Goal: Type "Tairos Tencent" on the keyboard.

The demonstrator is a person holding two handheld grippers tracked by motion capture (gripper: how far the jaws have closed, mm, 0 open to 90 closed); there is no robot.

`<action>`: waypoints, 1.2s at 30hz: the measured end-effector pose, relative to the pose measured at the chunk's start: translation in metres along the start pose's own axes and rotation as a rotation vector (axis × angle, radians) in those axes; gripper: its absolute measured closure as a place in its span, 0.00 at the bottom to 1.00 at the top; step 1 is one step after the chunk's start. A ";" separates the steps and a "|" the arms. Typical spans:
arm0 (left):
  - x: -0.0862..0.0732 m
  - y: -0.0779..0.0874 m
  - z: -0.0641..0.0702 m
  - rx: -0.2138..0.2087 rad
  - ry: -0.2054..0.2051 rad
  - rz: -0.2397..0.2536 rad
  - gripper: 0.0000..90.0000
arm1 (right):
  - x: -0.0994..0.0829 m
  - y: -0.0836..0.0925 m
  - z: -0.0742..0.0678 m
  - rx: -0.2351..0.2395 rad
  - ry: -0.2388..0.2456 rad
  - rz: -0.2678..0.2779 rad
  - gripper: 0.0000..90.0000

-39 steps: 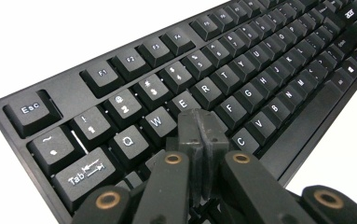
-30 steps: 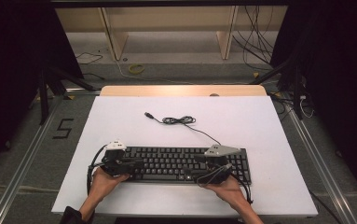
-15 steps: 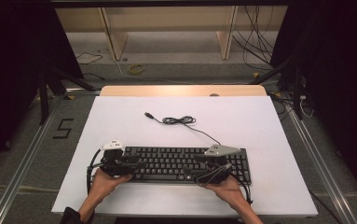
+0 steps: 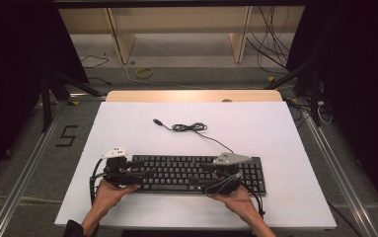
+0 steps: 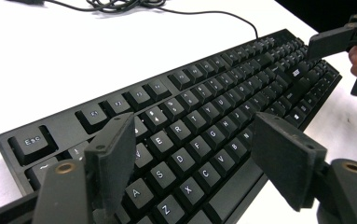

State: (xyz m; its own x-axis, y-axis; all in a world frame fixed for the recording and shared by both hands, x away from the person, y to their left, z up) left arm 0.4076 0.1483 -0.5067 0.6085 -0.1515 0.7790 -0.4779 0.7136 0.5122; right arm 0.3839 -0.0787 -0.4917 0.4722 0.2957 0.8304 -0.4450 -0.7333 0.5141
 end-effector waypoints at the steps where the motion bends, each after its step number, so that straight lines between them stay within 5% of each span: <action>1: 0.001 0.001 0.000 0.001 -0.001 0.006 0.33 | 0.001 -0.001 -0.001 0.002 -0.001 0.000 0.39; 18: 0.005 0.009 0.006 -0.002 -0.007 0.046 0.31 | 0.013 -0.012 -0.013 0.034 0.000 0.003 0.46; 36: 0.000 0.015 0.012 0.006 -0.021 0.057 0.31 | 0.006 -0.040 -0.033 0.077 0.056 -0.082 0.84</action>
State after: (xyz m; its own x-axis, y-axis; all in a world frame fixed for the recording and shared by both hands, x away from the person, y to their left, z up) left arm 0.3932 0.1506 -0.4944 0.5670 -0.1254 0.8141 -0.5150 0.7174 0.4692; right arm 0.3793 -0.0280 -0.5004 0.4606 0.3887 0.7980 -0.3460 -0.7493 0.5647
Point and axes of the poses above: each handheld gripper's, and its own axes: y roughly backward along the jaws, x roughly out of its top, z roughly to its right, the point moved 8 cm from there along -y, roughly forward along the jaws, and after that the axes turned 1 degree about y, right-handed, at the moved point
